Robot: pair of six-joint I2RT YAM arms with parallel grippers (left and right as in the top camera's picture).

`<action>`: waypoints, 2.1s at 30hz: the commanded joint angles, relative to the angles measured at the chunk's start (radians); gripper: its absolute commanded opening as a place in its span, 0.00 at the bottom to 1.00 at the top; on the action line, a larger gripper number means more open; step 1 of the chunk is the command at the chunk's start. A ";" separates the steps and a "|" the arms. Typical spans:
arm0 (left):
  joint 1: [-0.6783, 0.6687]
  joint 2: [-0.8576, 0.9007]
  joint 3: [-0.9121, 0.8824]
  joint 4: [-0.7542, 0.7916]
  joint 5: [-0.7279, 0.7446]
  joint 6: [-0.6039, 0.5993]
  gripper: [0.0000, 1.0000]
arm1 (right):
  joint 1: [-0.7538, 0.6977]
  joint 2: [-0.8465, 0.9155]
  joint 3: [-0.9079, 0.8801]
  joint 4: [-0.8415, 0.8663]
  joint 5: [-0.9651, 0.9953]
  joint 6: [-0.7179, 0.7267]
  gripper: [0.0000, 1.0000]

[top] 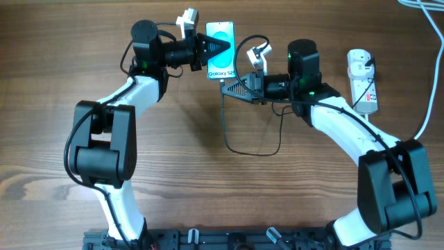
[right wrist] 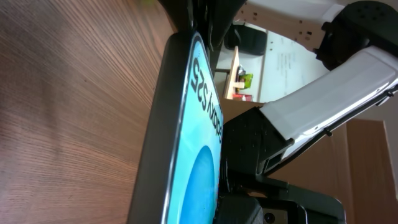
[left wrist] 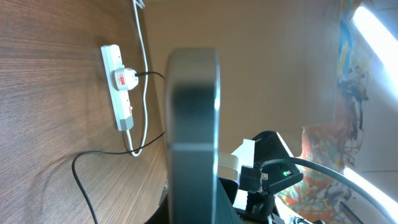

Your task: Plug charger to phone and switch on socket

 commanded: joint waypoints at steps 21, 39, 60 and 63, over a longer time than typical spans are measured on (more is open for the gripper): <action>0.002 0.003 0.021 0.011 0.031 0.024 0.04 | -0.015 0.010 -0.002 0.013 -0.004 0.018 0.04; 0.002 0.003 0.021 0.011 0.031 0.024 0.04 | -0.015 0.010 -0.002 -0.005 -0.003 0.021 0.04; 0.001 0.003 0.021 0.011 0.080 0.024 0.04 | -0.015 0.010 -0.002 0.007 0.035 0.050 0.04; 0.001 0.003 0.021 0.011 0.080 0.024 0.04 | -0.015 0.010 -0.002 0.018 0.038 0.062 0.04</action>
